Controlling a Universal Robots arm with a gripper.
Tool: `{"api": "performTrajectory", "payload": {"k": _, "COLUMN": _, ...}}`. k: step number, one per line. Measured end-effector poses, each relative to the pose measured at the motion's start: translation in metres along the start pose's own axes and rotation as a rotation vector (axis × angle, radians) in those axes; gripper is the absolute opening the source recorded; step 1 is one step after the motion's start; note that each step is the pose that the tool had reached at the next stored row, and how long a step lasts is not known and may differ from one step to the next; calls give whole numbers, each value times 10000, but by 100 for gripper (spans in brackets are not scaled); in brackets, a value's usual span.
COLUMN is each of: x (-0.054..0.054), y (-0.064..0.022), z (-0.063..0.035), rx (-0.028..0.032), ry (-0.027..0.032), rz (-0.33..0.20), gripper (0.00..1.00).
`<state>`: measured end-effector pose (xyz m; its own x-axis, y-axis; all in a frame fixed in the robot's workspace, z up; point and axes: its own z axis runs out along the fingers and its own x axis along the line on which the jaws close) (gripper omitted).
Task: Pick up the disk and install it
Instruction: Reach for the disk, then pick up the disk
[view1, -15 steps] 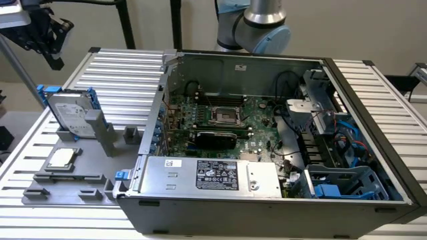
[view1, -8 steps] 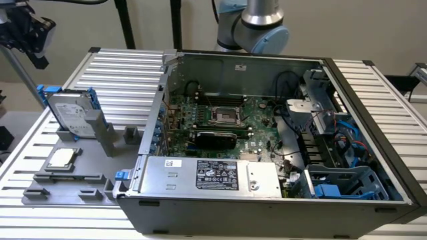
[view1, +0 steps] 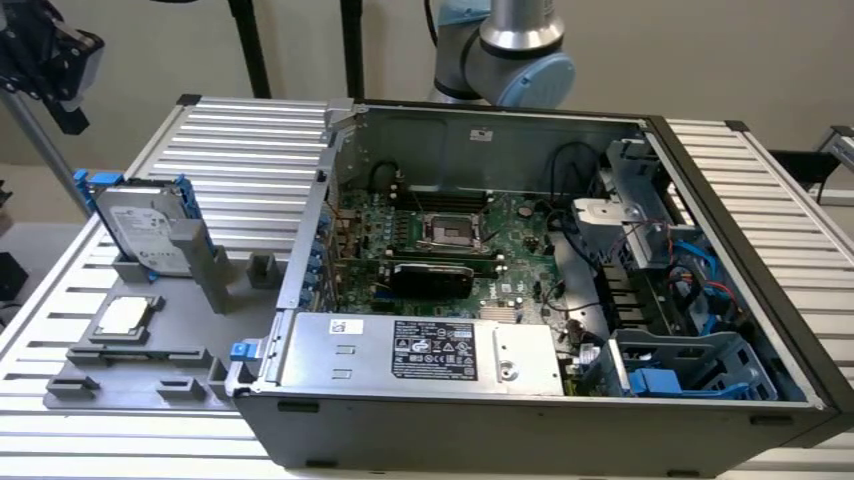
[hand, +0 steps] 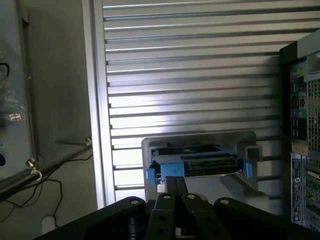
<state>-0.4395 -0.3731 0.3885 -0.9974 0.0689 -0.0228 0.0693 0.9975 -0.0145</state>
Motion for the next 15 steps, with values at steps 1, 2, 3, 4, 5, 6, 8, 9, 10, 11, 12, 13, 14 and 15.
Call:
{"api": "performTrajectory", "payload": {"k": 1, "x": 1, "y": 9, "z": 0, "rx": 45, "ry": -3, "rz": -1, "gripper": 11}}
{"api": "performTrajectory", "payload": {"k": 2, "x": 1, "y": 10, "z": 1, "rx": 46, "ry": -4, "rz": -1, "gripper": 11}}
{"api": "performTrajectory", "payload": {"k": 3, "x": 1, "y": 10, "z": 0, "rx": 47, "ry": -4, "rz": -2, "gripper": 11}}
{"api": "performTrajectory", "payload": {"k": 4, "x": 1, "y": 10, "z": 1, "rx": 47, "ry": -4, "rz": -2, "gripper": 11}}
{"api": "performTrajectory", "payload": {"k": 5, "x": 1, "y": 10, "z": 1, "rx": 47, "ry": -4, "rz": -2, "gripper": 11}}
{"api": "performTrajectory", "payload": {"k": 6, "x": 1, "y": 10, "z": 0, "rx": 47, "ry": -4, "rz": -2, "gripper": 11}}
{"api": "performTrajectory", "payload": {"k": 8, "x": 1, "y": 10, "z": 0, "rx": 47, "ry": -4, "rz": -2, "gripper": 11}}
{"api": "performTrajectory", "payload": {"k": 9, "x": 1, "y": 10, "z": 1, "rx": 47, "ry": -4, "rz": -2, "gripper": 11}}
{"api": "performTrajectory", "payload": {"k": 10, "x": 1, "y": 10, "z": 0, "rx": 48, "ry": -4, "rz": -1, "gripper": 11}}
{"api": "performTrajectory", "payload": {"k": 11, "x": 1, "y": 10, "z": 0, "rx": 48, "ry": -4, "rz": -2, "gripper": 11}}
{"api": "performTrajectory", "payload": {"k": 12, "x": 1, "y": 10, "z": 1, "rx": 47, "ry": -4, "rz": -2, "gripper": 11}}
{"api": "performTrajectory", "payload": {"k": 13, "x": 1, "y": 10, "z": 1, "rx": 47, "ry": -4, "rz": -1, "gripper": 11}}
{"api": "performTrajectory", "payload": {"k": 14, "x": 1, "y": 10, "z": 0, "rx": 48, "ry": -4, "rz": -1, "gripper": 11}}
{"api": "performTrajectory", "payload": {"k": 15, "x": 1, "y": 10, "z": 0, "rx": 47, "ry": -4, "rz": -2, "gripper": 11}}
